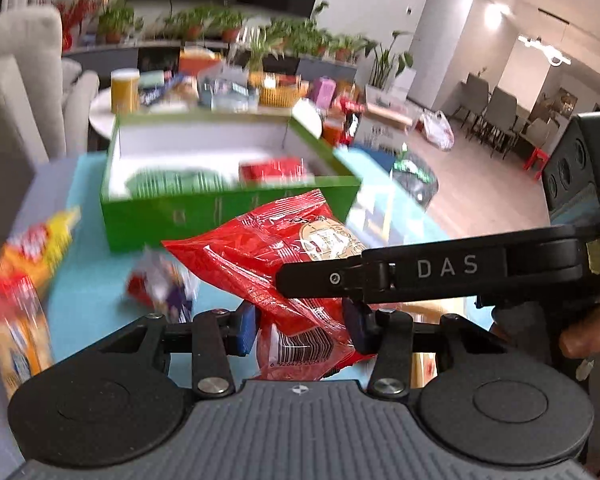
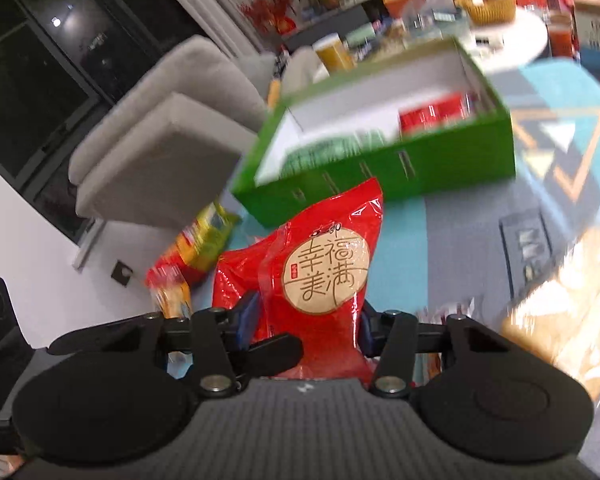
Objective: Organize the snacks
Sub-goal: 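Carry the red bread bag into the green box and release it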
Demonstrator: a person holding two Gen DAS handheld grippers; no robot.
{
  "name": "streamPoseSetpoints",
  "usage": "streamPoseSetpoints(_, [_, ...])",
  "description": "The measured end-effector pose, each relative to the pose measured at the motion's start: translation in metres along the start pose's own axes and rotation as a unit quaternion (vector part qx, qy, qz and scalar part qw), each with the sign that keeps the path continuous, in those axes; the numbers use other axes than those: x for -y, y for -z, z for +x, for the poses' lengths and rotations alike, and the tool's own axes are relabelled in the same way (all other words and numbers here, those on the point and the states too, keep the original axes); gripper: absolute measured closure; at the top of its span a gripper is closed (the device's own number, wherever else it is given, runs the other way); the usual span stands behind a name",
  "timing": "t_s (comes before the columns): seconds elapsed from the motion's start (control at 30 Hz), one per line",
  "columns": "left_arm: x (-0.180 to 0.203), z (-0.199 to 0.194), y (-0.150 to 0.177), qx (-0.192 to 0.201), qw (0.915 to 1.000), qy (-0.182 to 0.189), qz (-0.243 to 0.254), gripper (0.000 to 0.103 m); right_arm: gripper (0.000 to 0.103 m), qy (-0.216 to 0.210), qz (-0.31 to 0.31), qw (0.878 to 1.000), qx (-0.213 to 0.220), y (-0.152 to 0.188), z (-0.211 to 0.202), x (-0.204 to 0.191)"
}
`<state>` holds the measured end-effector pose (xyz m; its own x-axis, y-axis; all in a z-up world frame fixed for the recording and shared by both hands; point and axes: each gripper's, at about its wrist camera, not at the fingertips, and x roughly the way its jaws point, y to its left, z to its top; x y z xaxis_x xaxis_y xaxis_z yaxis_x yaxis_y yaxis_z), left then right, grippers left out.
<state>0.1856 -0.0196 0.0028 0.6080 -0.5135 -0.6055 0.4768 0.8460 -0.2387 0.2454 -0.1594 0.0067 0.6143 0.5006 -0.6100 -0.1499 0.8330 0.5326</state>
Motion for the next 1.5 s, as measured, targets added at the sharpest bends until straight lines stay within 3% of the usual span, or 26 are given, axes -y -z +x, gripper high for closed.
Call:
streamPoseSetpoints(0.3, [-0.005, -0.002, -0.075, 0.08, 0.9959, -0.03, 0.029, 0.061, 0.052, -0.001, -0.028, 0.996, 0.083, -0.067, 0.001, -0.023])
streamPoseSetpoints(0.57, [-0.027, 0.035, -0.116, 0.084, 0.9942, -0.059, 0.032, 0.062, 0.052, -0.01, -0.009, 0.994, 0.108, -0.104, 0.037, -0.009])
streamPoseSetpoints(0.8, [-0.054, 0.075, -0.127, 0.067, 0.9941, -0.076, 0.039, 0.062, 0.052, -0.03, 0.017, 0.993, 0.11, -0.12, 0.079, 0.016])
streamPoseSetpoints(1.13, [-0.095, 0.135, -0.133, 0.011, 0.9927, -0.12, 0.003, 0.061, 0.052, 0.001, 0.057, 0.996, 0.067, -0.132, 0.139, 0.035])
streamPoseSetpoints(1.27, [-0.101, 0.133, -0.131, 0.017, 0.9864, -0.163, -0.014, 0.061, 0.048, 0.031, 0.041, 0.995, 0.088, -0.125, 0.131, 0.034])
streamPoseSetpoints(1.37, [-0.098, 0.119, -0.131, 0.019, 0.9885, -0.147, -0.028, 0.061, 0.048, 0.031, 0.023, 0.994, 0.105, -0.12, 0.115, 0.029])
streamPoseSetpoints(1.5, [-0.081, 0.095, -0.128, 0.04, 0.9875, -0.152, -0.002, 0.059, 0.048, 0.027, 0.013, 0.992, 0.119, -0.112, 0.091, 0.02])
